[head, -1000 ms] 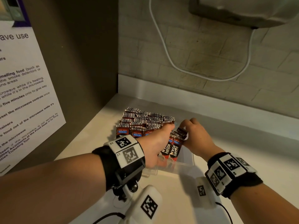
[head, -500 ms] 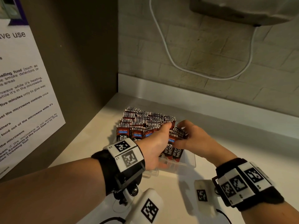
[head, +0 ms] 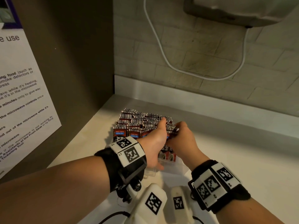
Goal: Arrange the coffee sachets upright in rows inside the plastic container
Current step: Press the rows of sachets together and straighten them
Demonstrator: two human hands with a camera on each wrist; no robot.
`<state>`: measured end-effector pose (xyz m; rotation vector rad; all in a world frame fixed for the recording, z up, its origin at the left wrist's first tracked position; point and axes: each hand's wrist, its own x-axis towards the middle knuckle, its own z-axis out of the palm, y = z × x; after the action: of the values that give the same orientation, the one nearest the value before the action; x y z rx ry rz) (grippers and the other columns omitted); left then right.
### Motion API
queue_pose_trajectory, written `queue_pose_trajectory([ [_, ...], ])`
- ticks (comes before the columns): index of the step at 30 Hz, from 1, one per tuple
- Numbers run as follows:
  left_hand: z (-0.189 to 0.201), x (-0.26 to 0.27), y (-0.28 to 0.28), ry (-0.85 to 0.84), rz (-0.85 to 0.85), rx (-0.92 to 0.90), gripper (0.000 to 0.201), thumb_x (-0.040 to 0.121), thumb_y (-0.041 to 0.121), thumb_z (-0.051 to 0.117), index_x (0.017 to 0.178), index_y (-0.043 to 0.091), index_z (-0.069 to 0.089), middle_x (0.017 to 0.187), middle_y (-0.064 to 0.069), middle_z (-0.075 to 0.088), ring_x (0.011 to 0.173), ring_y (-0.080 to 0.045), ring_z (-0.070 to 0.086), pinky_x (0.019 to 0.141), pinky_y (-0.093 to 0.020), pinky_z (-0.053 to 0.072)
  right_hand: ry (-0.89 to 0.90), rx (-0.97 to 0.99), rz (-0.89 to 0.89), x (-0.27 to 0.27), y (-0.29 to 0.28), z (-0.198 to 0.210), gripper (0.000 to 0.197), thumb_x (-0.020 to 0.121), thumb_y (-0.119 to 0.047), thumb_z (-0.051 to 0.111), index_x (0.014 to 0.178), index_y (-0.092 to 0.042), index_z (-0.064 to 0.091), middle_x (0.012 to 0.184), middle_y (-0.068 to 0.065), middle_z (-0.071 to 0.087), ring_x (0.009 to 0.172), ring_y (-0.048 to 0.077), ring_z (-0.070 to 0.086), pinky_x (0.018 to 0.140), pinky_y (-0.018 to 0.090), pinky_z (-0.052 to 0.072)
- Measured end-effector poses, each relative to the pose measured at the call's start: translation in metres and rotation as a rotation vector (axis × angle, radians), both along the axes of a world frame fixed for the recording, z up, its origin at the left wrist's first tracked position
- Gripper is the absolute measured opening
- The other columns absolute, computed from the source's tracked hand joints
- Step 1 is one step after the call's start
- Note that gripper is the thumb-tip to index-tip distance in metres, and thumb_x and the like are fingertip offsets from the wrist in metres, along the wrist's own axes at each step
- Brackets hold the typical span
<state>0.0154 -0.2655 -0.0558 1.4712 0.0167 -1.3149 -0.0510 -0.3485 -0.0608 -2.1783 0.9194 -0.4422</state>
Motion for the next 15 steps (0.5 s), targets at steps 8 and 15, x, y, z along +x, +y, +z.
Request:
queue_pose_trajectory([
  [8, 0.002, 0.008, -0.001, 0.101, -0.047, -0.064, 0.11, 0.064, 0.089, 0.036, 0.154, 0.034, 0.004, 0.163, -0.003, 0.003, 0.146, -0.041, 0.009, 0.097, -0.08, 0.02, -0.038, -0.009, 0.047, -0.003, 0.015, -0.001, 0.048, 0.086, 0.005, 0.052, 0.129, -0.003, 0.033, 0.076, -0.014, 0.037, 0.075, 0.015, 0.055, 0.076, 0.04, 0.052],
  [15, 0.009, 0.005, -0.002, 0.135, -0.058, -0.085, 0.102, 0.072, 0.089, 0.031, 0.154, 0.034, 0.003, 0.163, -0.003, 0.0, 0.146, -0.043, 0.005, 0.09, -0.085, 0.02, -0.071, 0.205, 0.071, -0.006, 0.013, -0.003, 0.08, 0.082, 0.017, 0.044, 0.148, -0.015, 0.013, 0.088, -0.016, 0.046, 0.094, 0.016, 0.055, 0.093, 0.042, 0.05],
])
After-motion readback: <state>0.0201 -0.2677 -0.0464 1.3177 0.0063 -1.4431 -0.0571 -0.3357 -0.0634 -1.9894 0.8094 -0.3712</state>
